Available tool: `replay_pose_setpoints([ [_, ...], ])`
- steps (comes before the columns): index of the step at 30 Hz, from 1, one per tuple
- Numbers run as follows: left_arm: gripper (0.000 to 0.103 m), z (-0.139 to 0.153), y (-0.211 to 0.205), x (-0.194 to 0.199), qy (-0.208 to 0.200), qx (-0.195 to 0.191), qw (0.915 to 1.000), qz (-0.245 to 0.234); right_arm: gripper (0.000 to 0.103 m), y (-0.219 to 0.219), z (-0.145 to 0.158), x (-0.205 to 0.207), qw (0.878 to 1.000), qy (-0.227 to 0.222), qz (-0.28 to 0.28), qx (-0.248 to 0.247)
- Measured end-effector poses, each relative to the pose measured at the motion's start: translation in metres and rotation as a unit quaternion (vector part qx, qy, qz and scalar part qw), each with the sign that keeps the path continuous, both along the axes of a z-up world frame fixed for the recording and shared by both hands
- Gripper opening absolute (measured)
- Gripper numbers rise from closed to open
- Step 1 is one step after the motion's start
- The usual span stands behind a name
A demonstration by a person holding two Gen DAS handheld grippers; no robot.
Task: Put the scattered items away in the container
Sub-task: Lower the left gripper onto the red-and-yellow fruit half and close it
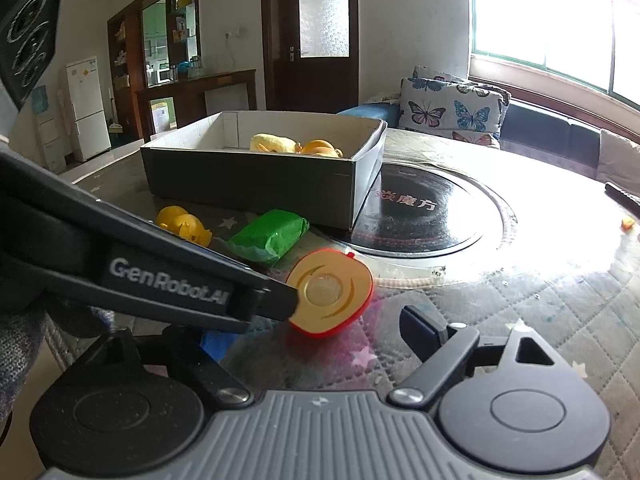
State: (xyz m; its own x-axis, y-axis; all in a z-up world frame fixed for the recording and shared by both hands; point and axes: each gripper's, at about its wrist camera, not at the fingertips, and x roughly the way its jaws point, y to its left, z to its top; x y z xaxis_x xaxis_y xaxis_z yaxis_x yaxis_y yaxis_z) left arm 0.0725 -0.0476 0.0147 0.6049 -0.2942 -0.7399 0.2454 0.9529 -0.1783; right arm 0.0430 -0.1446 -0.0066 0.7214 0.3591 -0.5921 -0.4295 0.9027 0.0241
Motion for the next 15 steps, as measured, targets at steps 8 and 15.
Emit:
replay_pose_setpoints([
  [8, 0.036, 0.001, -0.009, 0.012, 0.009, -0.009, 0.9994, -0.032, 0.084, 0.003, -0.002, 0.008, 1.000, -0.001, 0.010, 0.005],
  [15, 0.037, -0.001, -0.011, 0.021, 0.017, -0.006, 0.9990, -0.041, 0.081, 0.007, -0.005, 0.013, 1.000, -0.004, 0.019, 0.002],
])
